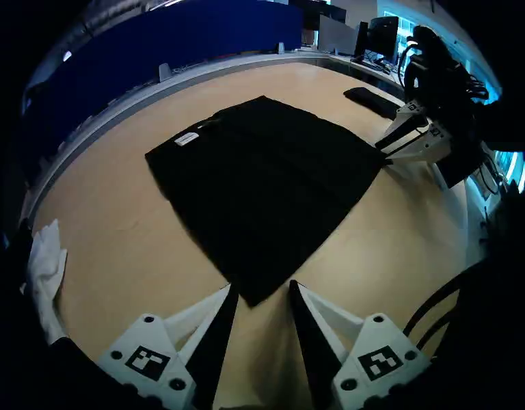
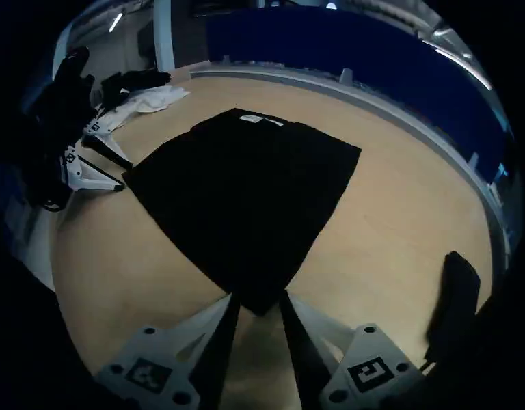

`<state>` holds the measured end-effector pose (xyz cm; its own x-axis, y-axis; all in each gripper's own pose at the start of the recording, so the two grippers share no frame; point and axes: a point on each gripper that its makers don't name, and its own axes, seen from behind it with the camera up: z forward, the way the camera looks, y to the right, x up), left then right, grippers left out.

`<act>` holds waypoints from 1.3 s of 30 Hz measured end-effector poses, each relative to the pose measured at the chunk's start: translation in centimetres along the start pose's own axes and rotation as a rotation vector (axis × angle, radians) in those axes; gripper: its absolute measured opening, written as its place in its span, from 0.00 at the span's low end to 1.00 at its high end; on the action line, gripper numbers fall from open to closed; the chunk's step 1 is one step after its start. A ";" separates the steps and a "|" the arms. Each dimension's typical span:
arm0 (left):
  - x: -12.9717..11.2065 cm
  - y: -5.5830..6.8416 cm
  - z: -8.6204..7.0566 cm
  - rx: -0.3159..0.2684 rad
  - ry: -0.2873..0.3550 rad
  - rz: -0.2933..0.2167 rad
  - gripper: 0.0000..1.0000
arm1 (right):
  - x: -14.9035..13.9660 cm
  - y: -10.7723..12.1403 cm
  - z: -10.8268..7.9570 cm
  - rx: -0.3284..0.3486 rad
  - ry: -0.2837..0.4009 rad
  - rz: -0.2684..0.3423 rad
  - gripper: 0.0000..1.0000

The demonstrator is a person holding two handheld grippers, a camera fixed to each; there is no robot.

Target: Fold towel

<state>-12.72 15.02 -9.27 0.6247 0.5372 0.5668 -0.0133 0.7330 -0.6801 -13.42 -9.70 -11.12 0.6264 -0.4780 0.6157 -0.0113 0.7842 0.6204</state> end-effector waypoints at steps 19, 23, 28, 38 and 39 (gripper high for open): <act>0.1 -1.2 0.0 0.035 -0.027 -0.033 0.13 | 0.3 -0.2 -0.1 0.004 -0.013 0.008 0.15; 0.2 -1.0 -0.2 0.030 -0.033 -0.043 0.09 | 0.7 -0.2 -0.2 0.001 -0.006 0.009 0.14; 0.6 -1.0 -0.6 0.035 -0.022 -0.074 0.09 | 1.4 0.0 -0.6 0.001 0.007 0.018 0.13; 2.6 -1.1 -2.9 0.064 0.015 -0.147 0.09 | 3.9 0.2 -2.9 -0.010 0.048 0.028 0.13; 2.9 -1.1 -3.3 0.067 0.019 -0.157 0.09 | 4.2 0.2 -3.2 -0.011 0.052 0.026 0.13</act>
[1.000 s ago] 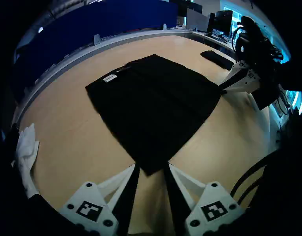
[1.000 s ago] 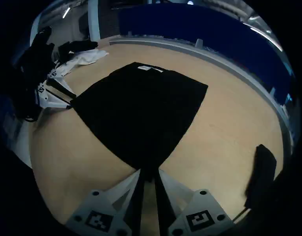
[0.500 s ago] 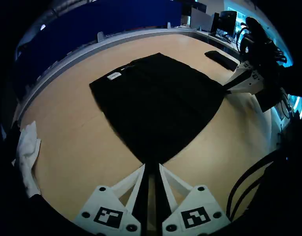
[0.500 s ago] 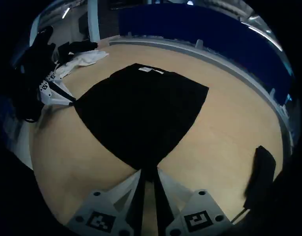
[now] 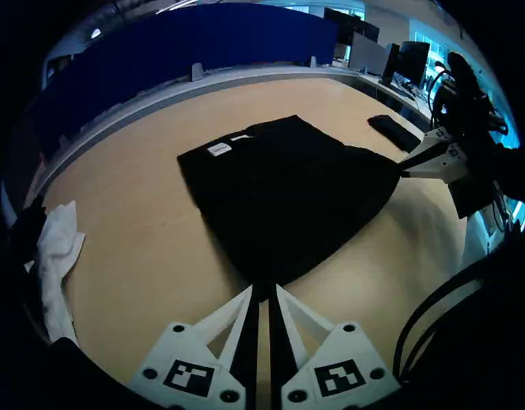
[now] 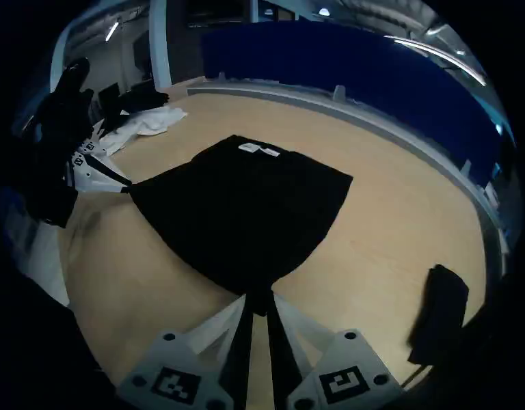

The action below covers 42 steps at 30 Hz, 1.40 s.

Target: Fold towel

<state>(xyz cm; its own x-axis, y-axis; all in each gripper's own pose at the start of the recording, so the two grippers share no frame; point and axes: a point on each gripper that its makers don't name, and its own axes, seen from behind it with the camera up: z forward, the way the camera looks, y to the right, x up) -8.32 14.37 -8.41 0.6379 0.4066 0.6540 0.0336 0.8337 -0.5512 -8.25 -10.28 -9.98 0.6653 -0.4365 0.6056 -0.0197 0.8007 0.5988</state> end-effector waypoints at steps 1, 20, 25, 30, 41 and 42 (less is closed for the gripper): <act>0.2 0.0 -0.4 0.002 0.003 -0.010 0.09 | 0.3 -0.1 -0.4 -0.001 0.003 -0.003 0.13; 2.5 2.0 -8.0 0.014 0.033 -0.105 0.09 | 3.3 -1.8 -6.9 0.013 -0.022 -0.035 0.13; 2.2 2.2 -8.7 0.016 0.030 -0.110 0.09 | 3.4 -2.2 -7.5 0.025 -0.025 -0.019 0.13; 2.3 2.1 -8.7 0.017 0.033 -0.128 0.09 | 2.8 -2.4 -7.4 0.030 -0.044 -0.005 0.13; 4.3 0.9 -7.5 0.033 0.049 -0.102 0.09 | 3.5 -1.4 -6.6 0.031 -0.080 -0.004 0.13; 4.6 0.8 -7.3 0.034 0.051 -0.099 0.09 | 3.7 -1.1 -6.4 0.031 -0.082 -0.003 0.13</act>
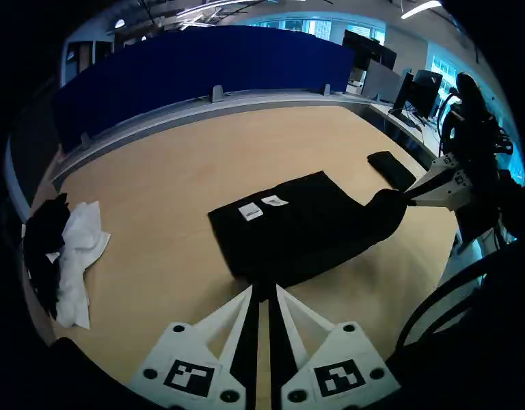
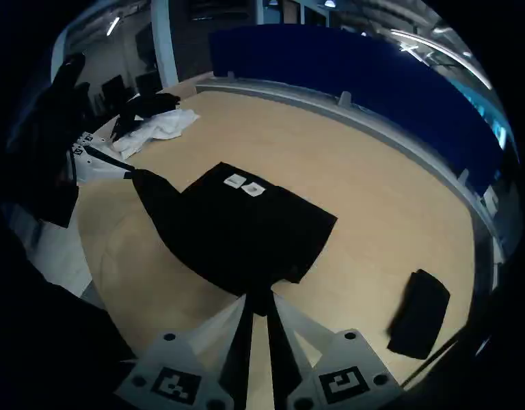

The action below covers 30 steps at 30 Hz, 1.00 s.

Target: Fold towel

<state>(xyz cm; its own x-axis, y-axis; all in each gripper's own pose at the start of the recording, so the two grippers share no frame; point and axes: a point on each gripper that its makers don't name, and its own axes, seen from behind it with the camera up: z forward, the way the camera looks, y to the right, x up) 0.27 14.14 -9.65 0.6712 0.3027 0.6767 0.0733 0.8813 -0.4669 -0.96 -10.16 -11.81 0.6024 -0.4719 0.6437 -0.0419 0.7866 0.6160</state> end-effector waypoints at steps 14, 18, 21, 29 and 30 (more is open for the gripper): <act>3.3 -3.3 4.9 0.021 -0.003 0.029 0.09 | 3.7 4.2 4.0 -0.001 -0.004 0.043 0.13; 3.4 -4.2 6.8 0.031 -0.026 0.027 0.09 | 4.3 5.4 5.9 -0.010 -0.009 0.063 0.13; 3.2 -4.6 8.0 0.034 -0.049 0.026 0.09 | 4.5 6.1 7.1 -0.018 -0.013 0.073 0.13; 2.4 -4.8 10.6 0.026 -0.088 0.042 0.09 | 3.8 7.2 9.6 -0.035 -0.040 0.097 0.13; 2.3 -4.8 10.8 0.024 -0.092 0.044 0.09 | 3.6 7.3 9.8 -0.035 -0.044 0.101 0.13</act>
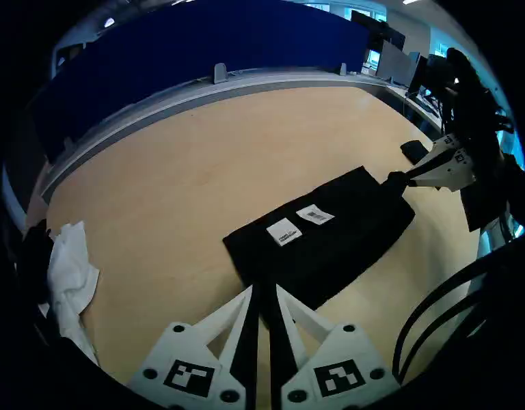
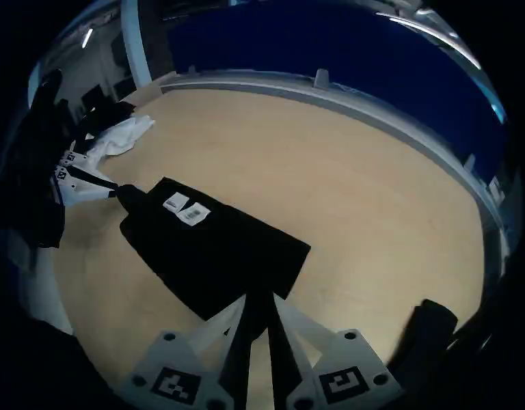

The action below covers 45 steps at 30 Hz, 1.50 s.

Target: Fold towel

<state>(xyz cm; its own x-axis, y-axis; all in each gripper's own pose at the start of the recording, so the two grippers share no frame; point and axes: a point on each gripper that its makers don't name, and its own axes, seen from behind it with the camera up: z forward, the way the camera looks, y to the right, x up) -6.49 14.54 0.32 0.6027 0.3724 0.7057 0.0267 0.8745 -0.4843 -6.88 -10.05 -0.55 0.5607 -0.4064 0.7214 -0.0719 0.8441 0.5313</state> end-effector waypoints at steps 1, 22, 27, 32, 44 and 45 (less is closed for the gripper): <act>-0.1 0.0 0.2 -0.003 -0.003 0.001 0.09 | -0.2 0.1 0.1 -0.002 -0.003 0.002 0.13; 0.5 -1.1 3.4 0.017 -0.031 0.023 0.18 | 0.1 2.3 3.5 -0.089 0.005 0.014 0.42; 1.0 -1.7 3.7 0.031 -0.023 0.009 0.25 | 0.0 2.8 4.0 -0.112 0.010 -0.005 0.50; 1.1 -2.4 3.8 0.048 -0.024 0.020 0.34 | 0.1 3.6 4.3 -0.146 0.012 -0.026 0.61; 1.7 -4.5 4.3 0.104 -0.014 0.011 0.48 | 2.3 5.4 5.1 -0.210 0.078 0.013 0.86; 1.9 -4.7 4.3 0.107 -0.010 0.008 0.48 | 2.5 5.4 5.0 -0.212 0.085 0.018 0.90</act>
<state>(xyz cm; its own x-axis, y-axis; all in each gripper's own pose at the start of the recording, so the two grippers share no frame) -8.90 12.44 6.11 0.5946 0.3821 0.7074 -0.0638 0.8995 -0.4322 -10.02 -8.25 6.34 0.6287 -0.3676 0.6853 0.0874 0.9091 0.4074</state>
